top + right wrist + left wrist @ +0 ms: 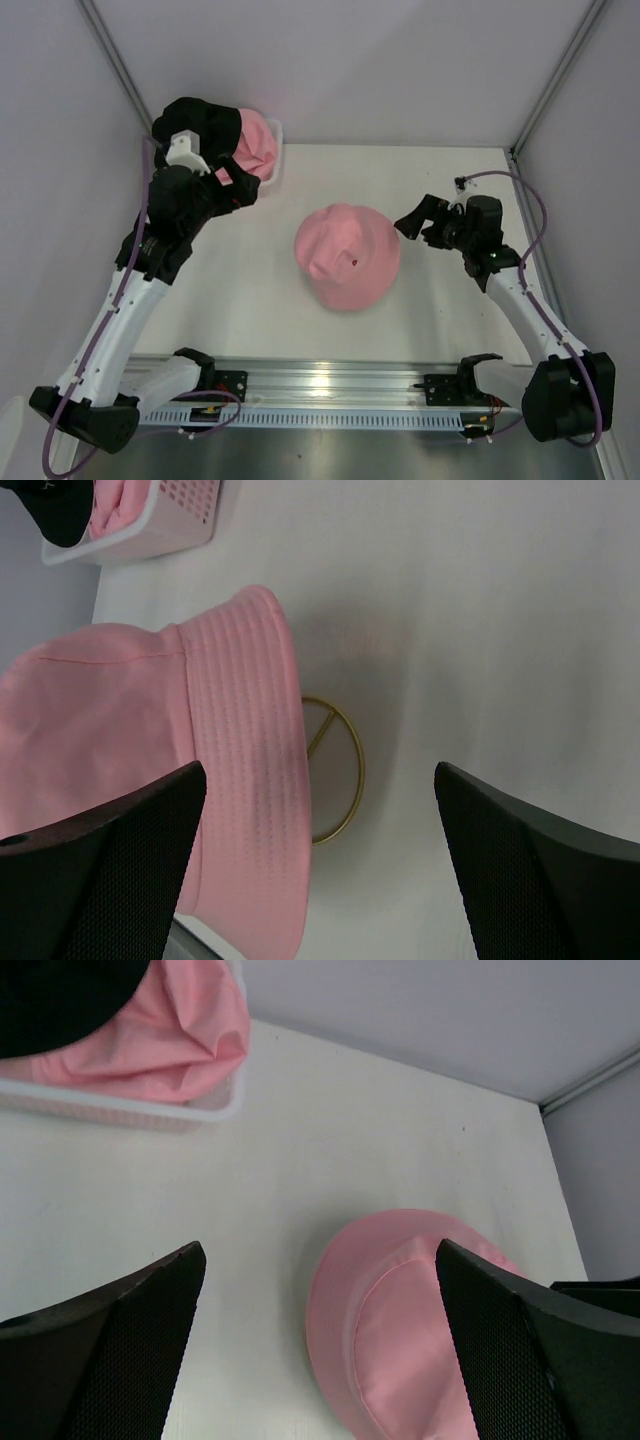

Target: Stack the hats

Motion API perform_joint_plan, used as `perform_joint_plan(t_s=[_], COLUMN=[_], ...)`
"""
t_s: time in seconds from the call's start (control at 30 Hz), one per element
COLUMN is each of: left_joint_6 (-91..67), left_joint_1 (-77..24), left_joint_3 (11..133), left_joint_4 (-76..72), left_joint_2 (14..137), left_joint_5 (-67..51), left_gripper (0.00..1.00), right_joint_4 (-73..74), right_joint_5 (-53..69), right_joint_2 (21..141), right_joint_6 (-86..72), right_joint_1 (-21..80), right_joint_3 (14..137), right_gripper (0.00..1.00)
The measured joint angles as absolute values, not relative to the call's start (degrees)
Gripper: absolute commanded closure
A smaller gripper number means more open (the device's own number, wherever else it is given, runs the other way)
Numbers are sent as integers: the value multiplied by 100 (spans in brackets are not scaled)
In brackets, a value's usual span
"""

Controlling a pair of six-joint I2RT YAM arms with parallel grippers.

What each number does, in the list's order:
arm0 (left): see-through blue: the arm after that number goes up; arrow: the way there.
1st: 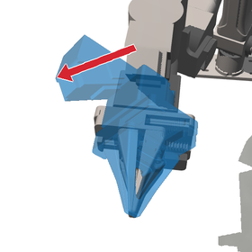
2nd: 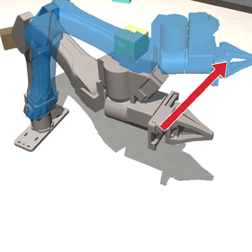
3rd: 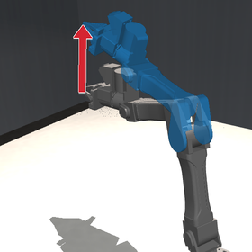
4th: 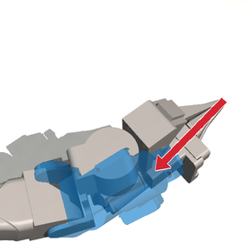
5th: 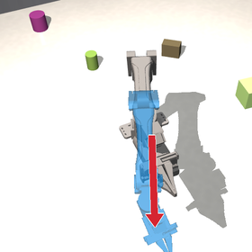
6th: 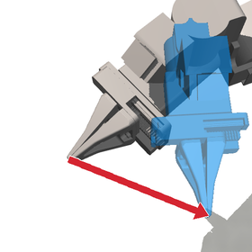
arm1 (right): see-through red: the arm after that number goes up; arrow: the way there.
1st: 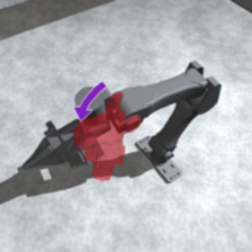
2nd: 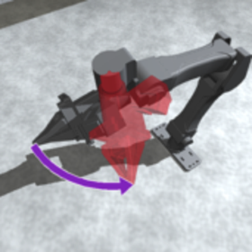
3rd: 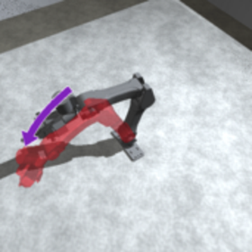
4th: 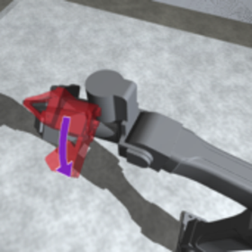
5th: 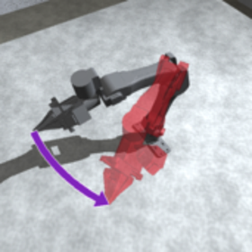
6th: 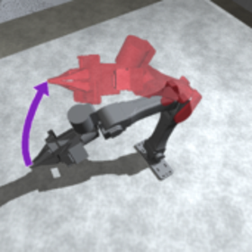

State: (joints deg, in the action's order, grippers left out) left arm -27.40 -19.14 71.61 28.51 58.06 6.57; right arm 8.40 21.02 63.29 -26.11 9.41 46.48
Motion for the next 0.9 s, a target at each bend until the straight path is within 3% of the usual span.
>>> perform_joint_plan(t_s=[0.17, 0.37, 0.47, 0.5, 0.57, 0.9], left_joint_6=[-3105, -3242, -3328, -3358, -3413, -3616], left_joint_1=[-1743, -1660, -1603, -1584, -1557, -1540], left_joint_3=[6427, 6136, 6069, 6045, 5988, 5717], left_joint_4=[2751, 2561, 2390, 2340, 2244, 2029], left_joint_2=[5861, 5852, 5848, 5848, 5848, 5885], left_joint_5=[351, 167, 8, -40, -113, -344], left_gripper=[1, 1, 0, 0, 1, 1], right_joint_4=[36, -1175, -1555, -1664, -1776, -2008], right_joint_5=[2373, 2655, 2742, 2759, 2766, 2239], right_joint_2=[6705, 7076, 7317, 7376, 7441, 7343], right_joint_6=[-3192, -3905, -4099, -4154, -4228, -4108], right_joint_1=[1039, 1240, 1326, 1345, 1369, 1472], right_joint_3=[4115, 3739, 3734, 3734, 3734, 3295], right_gripper=[4, 15, 38, 65, 100, 100])
